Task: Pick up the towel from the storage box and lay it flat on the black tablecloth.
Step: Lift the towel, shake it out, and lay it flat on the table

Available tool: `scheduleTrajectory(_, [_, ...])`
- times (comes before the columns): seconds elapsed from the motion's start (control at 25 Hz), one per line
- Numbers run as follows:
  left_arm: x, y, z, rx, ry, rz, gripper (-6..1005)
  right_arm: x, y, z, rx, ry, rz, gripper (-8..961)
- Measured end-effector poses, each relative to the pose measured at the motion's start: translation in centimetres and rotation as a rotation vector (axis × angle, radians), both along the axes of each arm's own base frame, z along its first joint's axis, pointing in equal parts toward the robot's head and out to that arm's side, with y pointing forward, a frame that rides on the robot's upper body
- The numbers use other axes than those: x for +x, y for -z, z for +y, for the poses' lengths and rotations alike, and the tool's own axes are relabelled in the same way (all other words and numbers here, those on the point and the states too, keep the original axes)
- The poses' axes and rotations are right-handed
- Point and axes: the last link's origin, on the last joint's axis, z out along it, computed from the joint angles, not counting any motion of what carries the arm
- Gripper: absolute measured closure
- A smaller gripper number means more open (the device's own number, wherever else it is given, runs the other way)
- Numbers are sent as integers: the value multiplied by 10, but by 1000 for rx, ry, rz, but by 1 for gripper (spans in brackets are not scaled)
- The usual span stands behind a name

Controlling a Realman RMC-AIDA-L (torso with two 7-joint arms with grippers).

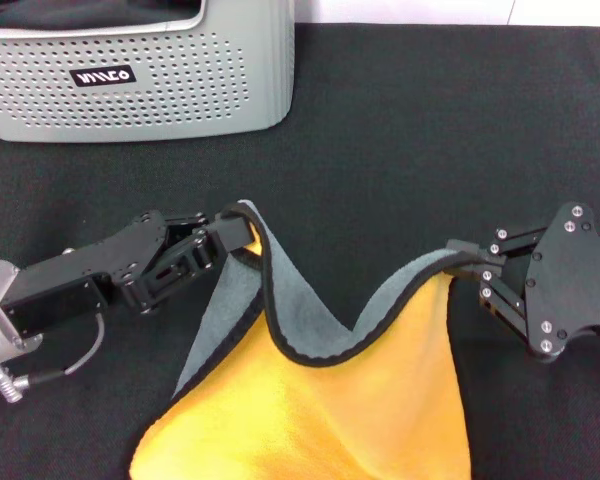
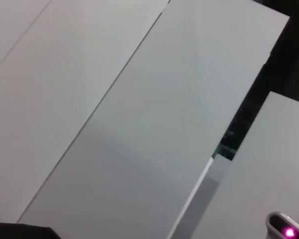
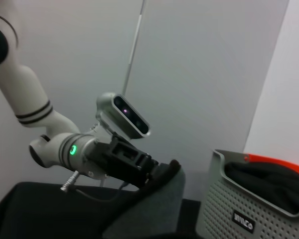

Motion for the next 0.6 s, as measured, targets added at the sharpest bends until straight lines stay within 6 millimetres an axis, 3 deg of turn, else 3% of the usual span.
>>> scheduleTrajectory(0.6, [-1,11,17,114,-83,26,991,8,11,36,76,45,-35,934])
